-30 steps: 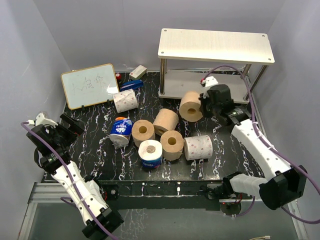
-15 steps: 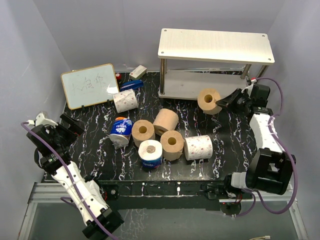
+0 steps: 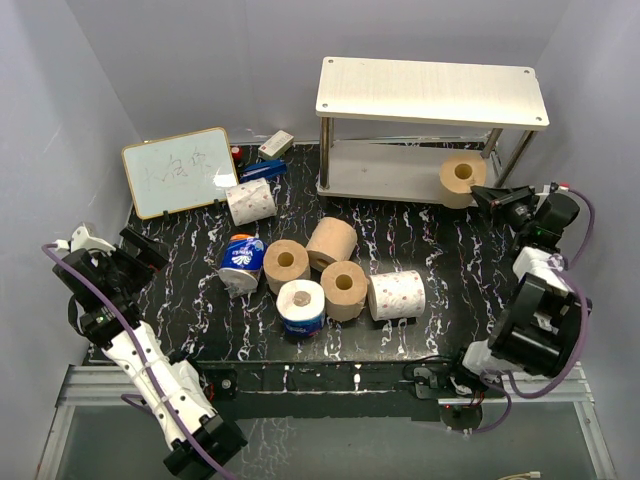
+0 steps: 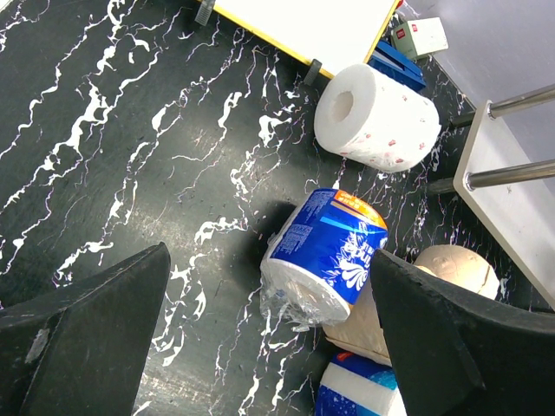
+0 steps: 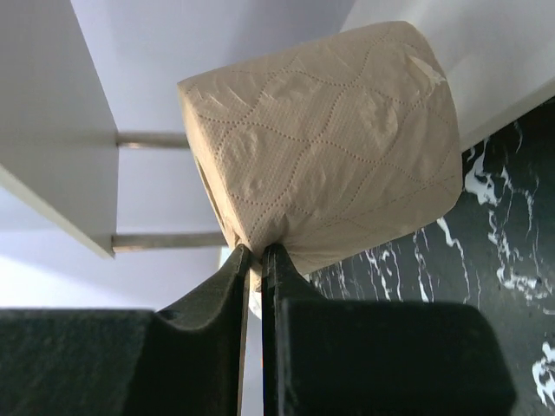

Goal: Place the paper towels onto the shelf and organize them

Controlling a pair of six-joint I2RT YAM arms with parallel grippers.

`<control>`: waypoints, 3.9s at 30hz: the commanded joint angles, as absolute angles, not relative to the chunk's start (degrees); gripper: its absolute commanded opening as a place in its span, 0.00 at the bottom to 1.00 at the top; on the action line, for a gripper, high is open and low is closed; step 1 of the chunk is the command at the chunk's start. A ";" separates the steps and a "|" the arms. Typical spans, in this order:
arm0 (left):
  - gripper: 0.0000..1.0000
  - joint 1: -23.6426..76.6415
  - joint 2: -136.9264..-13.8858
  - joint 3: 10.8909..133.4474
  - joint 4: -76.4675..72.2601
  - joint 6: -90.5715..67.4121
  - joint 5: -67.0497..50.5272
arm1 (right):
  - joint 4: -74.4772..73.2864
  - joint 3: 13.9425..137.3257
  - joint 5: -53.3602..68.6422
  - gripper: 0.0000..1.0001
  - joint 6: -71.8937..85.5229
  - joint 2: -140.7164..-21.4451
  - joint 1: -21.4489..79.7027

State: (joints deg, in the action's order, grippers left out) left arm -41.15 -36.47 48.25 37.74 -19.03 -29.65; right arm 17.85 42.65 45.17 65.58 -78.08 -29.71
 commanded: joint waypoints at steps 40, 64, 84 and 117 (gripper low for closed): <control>0.98 -41.80 -34.97 48.43 37.73 -18.90 -30.17 | 38.91 57.87 56.64 0.69 66.62 -94.05 -38.32; 0.98 -42.06 -36.30 48.22 37.26 -18.89 -31.24 | -46.46 64.21 9.79 0.80 -15.07 -78.18 23.62; 0.98 -42.01 -36.21 48.19 37.32 -18.65 -31.44 | -40.41 70.40 11.24 0.76 -11.87 -88.25 32.16; 0.98 -42.27 -36.38 47.65 36.12 -19.07 -32.31 | -51.55 77.67 27.25 0.47 -14.67 -93.95 32.13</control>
